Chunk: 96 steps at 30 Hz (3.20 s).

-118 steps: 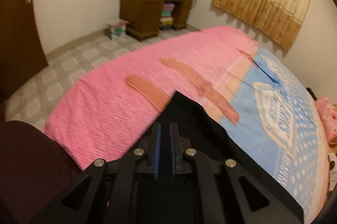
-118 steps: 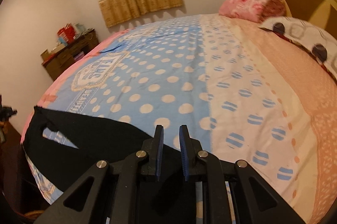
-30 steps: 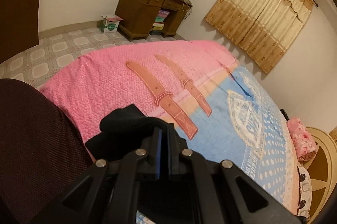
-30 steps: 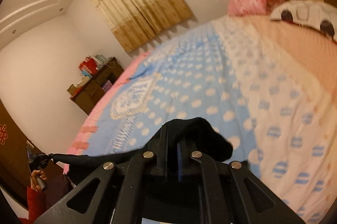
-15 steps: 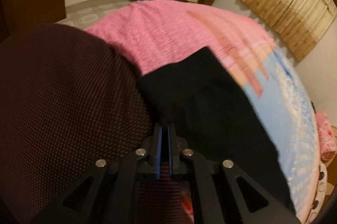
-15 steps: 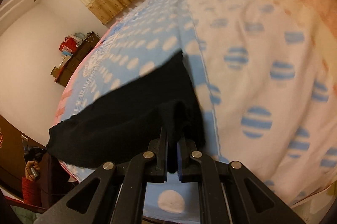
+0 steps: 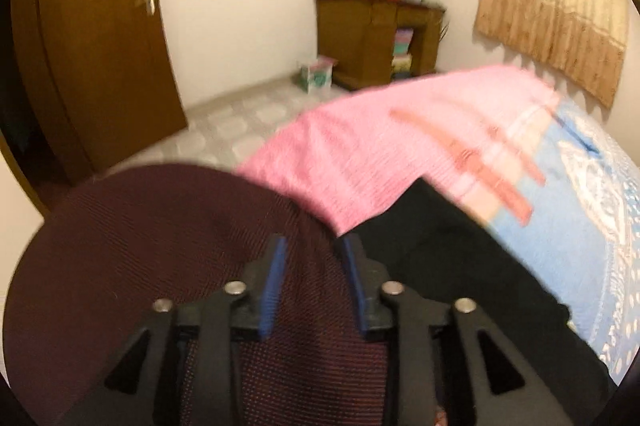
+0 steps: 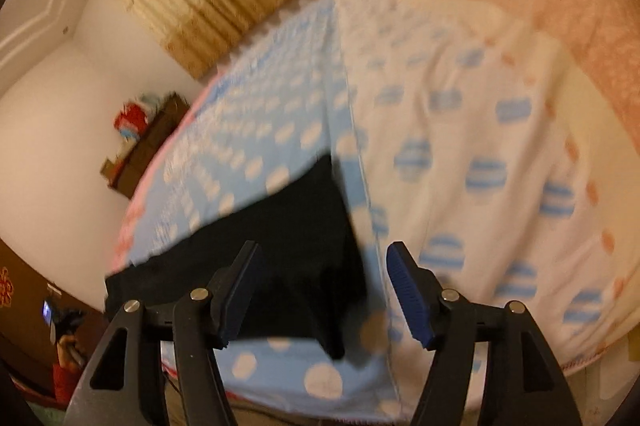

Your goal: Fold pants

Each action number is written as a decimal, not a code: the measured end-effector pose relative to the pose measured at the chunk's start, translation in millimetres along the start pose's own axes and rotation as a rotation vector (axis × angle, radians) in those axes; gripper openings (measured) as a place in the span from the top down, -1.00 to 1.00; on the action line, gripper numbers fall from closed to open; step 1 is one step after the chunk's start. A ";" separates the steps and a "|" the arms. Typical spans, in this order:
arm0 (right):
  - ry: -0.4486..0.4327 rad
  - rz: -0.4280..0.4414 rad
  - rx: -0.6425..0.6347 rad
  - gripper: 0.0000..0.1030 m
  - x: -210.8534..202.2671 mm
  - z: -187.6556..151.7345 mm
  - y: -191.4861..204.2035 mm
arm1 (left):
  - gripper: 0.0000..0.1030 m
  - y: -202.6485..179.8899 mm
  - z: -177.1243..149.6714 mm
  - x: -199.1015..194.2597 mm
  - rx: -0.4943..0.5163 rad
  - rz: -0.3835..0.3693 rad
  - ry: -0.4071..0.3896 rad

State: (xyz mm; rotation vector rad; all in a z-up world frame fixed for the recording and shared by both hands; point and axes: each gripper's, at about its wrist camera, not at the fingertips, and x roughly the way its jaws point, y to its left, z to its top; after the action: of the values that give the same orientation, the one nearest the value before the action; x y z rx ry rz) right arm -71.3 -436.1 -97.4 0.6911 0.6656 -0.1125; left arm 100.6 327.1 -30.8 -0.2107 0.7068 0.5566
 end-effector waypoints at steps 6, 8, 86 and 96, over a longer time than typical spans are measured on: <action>0.013 -0.047 -0.236 -0.14 21.4 14.9 36.2 | 0.01 -71.7 -10.9 -33.9 0.139 -0.220 -0.017; 0.034 -0.056 -0.332 0.05 30.4 13.6 51.8 | -0.01 -96.4 -17.8 -38.6 0.169 -0.278 0.000; -0.029 -0.237 -0.554 0.76 61.5 -1.1 53.4 | -0.02 -231.6 -116.8 -56.7 0.367 -0.485 0.194; -0.082 -0.241 -0.562 0.75 53.9 2.5 60.9 | -0.02 -235.8 -119.4 -60.1 0.380 -0.491 0.188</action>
State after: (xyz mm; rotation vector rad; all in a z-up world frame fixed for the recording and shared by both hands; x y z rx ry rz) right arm -8.6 -384.3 -94.7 0.0646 0.6597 -0.1659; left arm 126.4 61.8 -80.3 -0.0754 0.8928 -0.0713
